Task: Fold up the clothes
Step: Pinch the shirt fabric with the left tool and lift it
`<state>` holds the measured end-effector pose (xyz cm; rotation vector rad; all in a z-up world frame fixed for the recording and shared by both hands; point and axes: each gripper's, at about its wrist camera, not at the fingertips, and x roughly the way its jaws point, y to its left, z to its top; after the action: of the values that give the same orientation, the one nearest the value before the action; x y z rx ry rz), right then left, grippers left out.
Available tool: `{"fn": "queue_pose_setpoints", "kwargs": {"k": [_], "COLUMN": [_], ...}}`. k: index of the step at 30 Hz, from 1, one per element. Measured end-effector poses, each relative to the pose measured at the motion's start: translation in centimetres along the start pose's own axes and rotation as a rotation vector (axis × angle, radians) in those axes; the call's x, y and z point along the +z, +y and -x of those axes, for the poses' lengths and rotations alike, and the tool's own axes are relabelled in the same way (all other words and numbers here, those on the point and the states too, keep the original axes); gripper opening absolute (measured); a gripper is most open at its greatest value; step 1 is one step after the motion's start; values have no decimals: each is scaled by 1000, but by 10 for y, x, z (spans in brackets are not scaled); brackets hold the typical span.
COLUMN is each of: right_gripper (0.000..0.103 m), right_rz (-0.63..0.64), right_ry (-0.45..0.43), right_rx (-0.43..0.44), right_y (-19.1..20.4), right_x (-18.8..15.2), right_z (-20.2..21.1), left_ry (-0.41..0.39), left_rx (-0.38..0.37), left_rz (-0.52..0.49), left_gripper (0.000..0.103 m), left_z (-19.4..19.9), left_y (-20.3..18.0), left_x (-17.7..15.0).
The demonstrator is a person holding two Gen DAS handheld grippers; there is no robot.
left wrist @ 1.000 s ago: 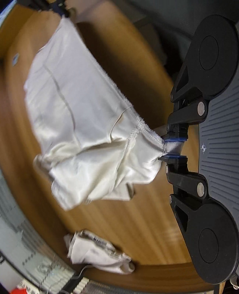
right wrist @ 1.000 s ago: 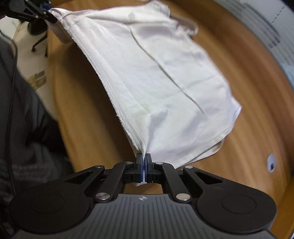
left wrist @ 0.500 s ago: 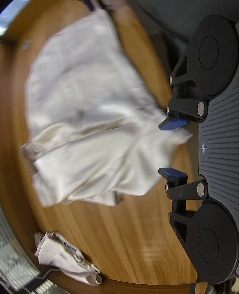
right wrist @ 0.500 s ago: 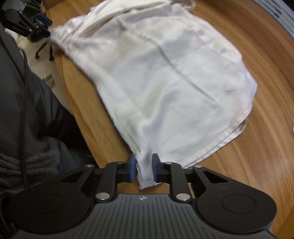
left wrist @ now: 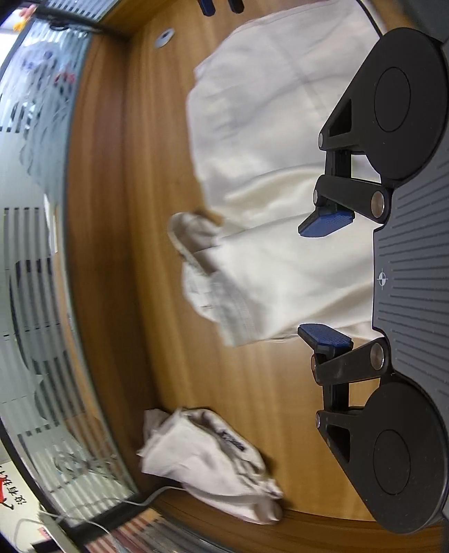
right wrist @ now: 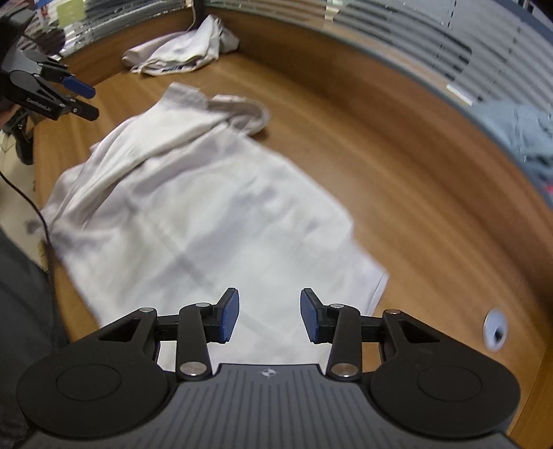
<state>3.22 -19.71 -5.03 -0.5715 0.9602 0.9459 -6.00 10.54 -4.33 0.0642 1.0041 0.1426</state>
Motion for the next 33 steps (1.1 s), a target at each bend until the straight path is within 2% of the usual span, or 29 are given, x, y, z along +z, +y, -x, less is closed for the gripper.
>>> {"fn": "queue_pose_setpoints", "kwargs": {"k": [6,12,18,23,24,25,26,27,30,33], "right_gripper": [49,49,49,49,49,49,49,49,50,52], "right_rz": [32,55,66,62,60,59,58,63,90,119], "right_ry": [-20,-3,24,38,40,40,41,41,37,17], "right_rx": [18,57,99,115,116,117,118,115,97,76], "right_y": [-27,-42,-48,-52,-53,-54,-55,-55,-54,-51], "right_x": [48,88,111,119,119,120,121,122,125,131], "right_z": [-36,-87,-128,-144,-145,-144,-144,-143,-137,-127], "left_ry": [-20,-3,9,36,43,47,51,57,29,-25], "left_rx": [2,-4,-19,-44,-46,-46,-45,-45,-48,-34], "left_rz": [-57,-145,-244,-331,-350,-363,-371,-362,-265,-236], "left_gripper": [59,59,59,57,55,41,14,5,5,4], "left_z": [-41,-90,-134,-162,-167,-172,-175,-176,-163,-132], "left_y": [-4,-14,-27,-41,-45,-48,-50,-50,-42,-35], "left_x": [45,80,107,115,115,115,114,113,110,100]}}
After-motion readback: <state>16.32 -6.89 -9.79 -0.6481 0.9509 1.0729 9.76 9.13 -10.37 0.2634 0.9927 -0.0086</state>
